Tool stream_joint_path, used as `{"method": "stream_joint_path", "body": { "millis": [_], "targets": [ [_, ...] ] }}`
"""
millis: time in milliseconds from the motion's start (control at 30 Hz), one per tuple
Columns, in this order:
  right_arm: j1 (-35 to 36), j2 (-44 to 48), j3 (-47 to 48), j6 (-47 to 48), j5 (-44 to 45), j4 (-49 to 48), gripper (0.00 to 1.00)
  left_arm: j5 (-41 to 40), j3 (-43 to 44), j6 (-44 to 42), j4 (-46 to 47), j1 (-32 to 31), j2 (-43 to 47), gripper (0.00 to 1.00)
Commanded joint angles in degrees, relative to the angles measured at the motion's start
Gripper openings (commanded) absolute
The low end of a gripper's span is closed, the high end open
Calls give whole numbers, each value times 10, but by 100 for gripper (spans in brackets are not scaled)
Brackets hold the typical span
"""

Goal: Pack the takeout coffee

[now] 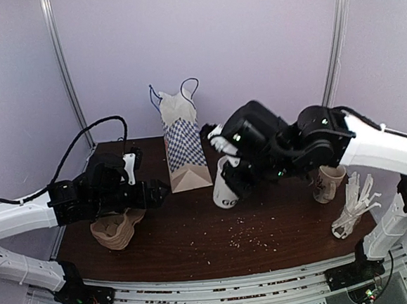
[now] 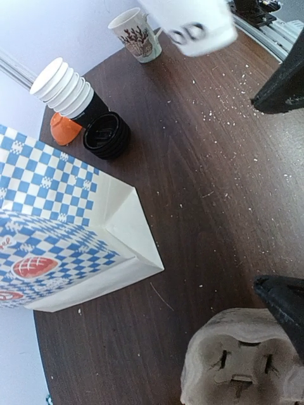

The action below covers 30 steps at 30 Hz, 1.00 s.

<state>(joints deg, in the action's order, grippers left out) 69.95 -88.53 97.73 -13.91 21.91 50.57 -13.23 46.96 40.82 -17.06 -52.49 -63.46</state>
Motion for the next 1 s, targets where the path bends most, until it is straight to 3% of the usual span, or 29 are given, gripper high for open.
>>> {"method": "stream_joint_path", "body": {
  "millis": [0, 200, 600, 700, 833, 967],
  "targets": [
    [72, -53, -54, -30, 28, -53, 0, -35, -33, 32, 20, 3, 44, 91],
    [96, -125, -86, -45, 19, -132, 0, -46, -40, 35, 4, 3, 70, 91],
    [108, -220, -79, -39, 33, -120, 1, -39, -48, 30, 2, 3, 62, 91],
    [112, -220, -79, -43, 28, -119, 16, -39, -46, 30, 2, 3, 58, 91],
    [114, -198, -79, -56, 24, -115, 46, -37, -41, 29, 2, 3, 54, 91],
    [113, -147, -71, -72, 20, -109, 65, -37, -35, 26, 2, 3, 50, 92]
  ]
}}
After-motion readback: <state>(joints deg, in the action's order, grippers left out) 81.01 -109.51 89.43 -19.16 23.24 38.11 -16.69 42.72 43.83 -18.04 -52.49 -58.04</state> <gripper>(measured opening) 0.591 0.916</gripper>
